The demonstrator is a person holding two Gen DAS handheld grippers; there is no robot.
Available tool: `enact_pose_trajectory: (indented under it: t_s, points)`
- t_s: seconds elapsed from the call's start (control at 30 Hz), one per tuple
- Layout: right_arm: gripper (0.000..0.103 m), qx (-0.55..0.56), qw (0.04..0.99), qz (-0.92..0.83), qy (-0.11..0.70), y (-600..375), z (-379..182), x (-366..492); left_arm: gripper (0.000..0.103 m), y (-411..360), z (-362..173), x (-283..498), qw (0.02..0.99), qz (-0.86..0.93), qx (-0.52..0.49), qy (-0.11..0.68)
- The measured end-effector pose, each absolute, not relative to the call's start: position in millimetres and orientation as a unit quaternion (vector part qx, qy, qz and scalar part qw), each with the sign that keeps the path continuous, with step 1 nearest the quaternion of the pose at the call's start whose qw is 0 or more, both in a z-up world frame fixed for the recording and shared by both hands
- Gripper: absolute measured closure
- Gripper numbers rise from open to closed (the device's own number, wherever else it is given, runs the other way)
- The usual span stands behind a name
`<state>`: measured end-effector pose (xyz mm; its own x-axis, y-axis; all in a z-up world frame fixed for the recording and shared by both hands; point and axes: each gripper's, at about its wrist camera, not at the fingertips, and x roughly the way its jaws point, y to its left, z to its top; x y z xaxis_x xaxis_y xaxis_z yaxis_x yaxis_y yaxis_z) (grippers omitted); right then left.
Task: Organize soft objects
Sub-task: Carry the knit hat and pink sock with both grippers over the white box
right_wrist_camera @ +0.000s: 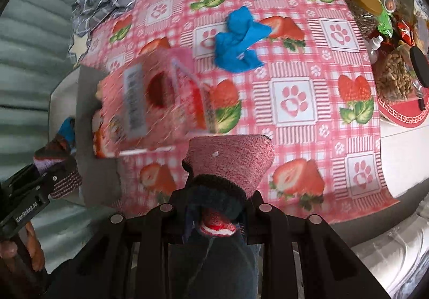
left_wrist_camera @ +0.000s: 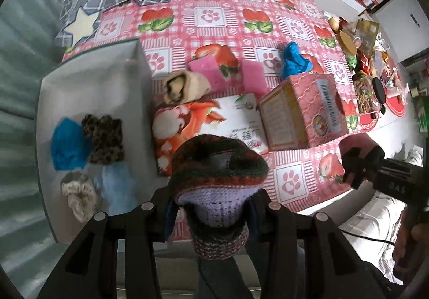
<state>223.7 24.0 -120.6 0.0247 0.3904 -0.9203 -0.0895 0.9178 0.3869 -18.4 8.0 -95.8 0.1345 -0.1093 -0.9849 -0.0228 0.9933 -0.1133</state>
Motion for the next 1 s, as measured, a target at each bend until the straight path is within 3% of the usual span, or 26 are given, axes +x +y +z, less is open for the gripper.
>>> enact_pose_trajectory:
  t_s: [1.0]
  points:
    - [0.075,-0.025,0.694,0.287,0.66,172,-74,216,0.057,128,-86,-81,0.761,0.081,-0.184,0.617]
